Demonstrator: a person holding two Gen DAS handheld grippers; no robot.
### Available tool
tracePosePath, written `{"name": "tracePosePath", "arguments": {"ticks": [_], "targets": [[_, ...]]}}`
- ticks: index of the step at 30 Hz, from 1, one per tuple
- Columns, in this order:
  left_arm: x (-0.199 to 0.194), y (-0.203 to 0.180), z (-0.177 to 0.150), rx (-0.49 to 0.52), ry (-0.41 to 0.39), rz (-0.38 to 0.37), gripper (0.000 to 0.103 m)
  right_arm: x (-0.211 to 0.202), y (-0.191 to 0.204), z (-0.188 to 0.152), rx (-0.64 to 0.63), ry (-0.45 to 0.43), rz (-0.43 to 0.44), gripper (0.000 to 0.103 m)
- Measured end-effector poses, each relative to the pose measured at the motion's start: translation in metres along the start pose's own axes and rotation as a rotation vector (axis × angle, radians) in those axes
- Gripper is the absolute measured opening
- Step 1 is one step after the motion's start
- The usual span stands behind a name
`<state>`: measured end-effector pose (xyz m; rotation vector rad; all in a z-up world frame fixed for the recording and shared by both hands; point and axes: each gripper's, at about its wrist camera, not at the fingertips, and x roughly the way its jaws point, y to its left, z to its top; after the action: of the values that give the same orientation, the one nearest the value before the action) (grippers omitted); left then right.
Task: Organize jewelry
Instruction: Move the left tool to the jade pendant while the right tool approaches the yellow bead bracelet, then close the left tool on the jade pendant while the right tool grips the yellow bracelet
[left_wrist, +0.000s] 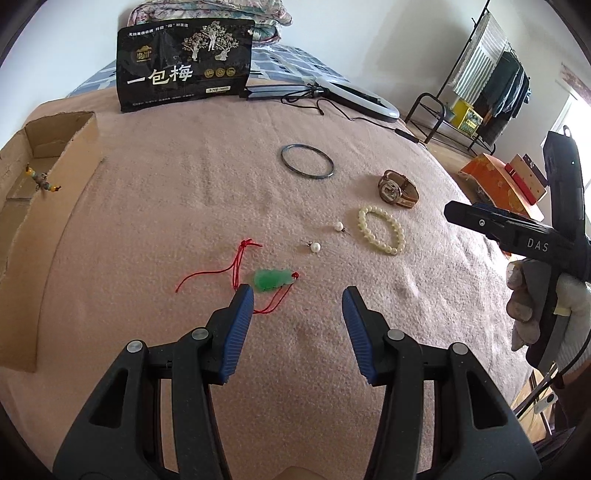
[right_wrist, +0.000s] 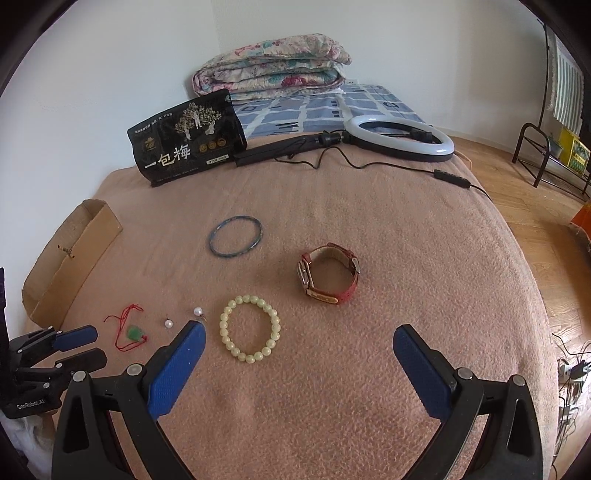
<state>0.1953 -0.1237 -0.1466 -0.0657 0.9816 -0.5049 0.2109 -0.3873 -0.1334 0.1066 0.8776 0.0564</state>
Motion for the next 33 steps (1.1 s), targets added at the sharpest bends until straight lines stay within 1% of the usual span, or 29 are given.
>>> {"name": "tracePosePath", "arguments": {"ticks": [2,5,8,11,14,15,16,17,21,23,25,28,32,33], "targets": [[0.008,-0.003,0.001,0.012,0.01,0.012,0.051,0.005,-0.001,-0.001,-0.004,0.006,-0.007,0.102],[0.019,-0.006,0.002,0.024,0.016,0.055,0.051,0.011,-0.003,-0.002,0.008,0.013,-0.007,0.101],[0.026,-0.005,0.002,0.019,0.022,0.095,0.051,0.014,-0.005,-0.002,0.022,0.011,-0.008,0.1],[0.033,-0.002,0.002,-0.001,0.032,0.105,0.051,0.018,-0.006,-0.002,0.027,0.012,-0.006,0.097],[0.038,0.0,0.003,-0.015,0.035,0.111,0.051,0.024,-0.005,-0.002,0.032,0.026,0.008,0.093],[0.039,0.0,0.003,-0.02,0.034,0.11,0.051,0.026,-0.004,-0.002,0.033,0.031,0.013,0.088],[0.04,0.001,0.003,-0.027,0.032,0.108,0.047,0.029,-0.003,-0.002,0.033,0.039,0.021,0.082],[0.041,0.001,0.003,-0.032,0.032,0.107,0.046,0.032,-0.002,-0.002,0.033,0.047,0.026,0.08],[0.044,0.001,0.002,-0.045,0.019,0.117,0.042,0.042,0.003,-0.002,0.022,0.069,0.035,0.075],[0.046,0.001,0.001,-0.048,0.011,0.122,0.042,0.047,0.005,-0.002,0.012,0.081,0.036,0.071],[0.047,0.0,-0.001,-0.042,-0.004,0.13,0.039,0.052,0.008,-0.002,0.002,0.097,0.028,0.065],[0.047,0.002,-0.004,-0.045,-0.029,0.132,0.035,0.059,0.012,-0.001,-0.004,0.111,0.023,0.06],[0.046,0.006,-0.005,-0.061,-0.042,0.118,0.034,0.065,0.015,-0.002,-0.013,0.121,0.013,0.06],[0.046,0.006,-0.004,-0.062,-0.043,0.116,0.034,0.067,0.017,-0.003,-0.019,0.124,0.007,0.058]]}}
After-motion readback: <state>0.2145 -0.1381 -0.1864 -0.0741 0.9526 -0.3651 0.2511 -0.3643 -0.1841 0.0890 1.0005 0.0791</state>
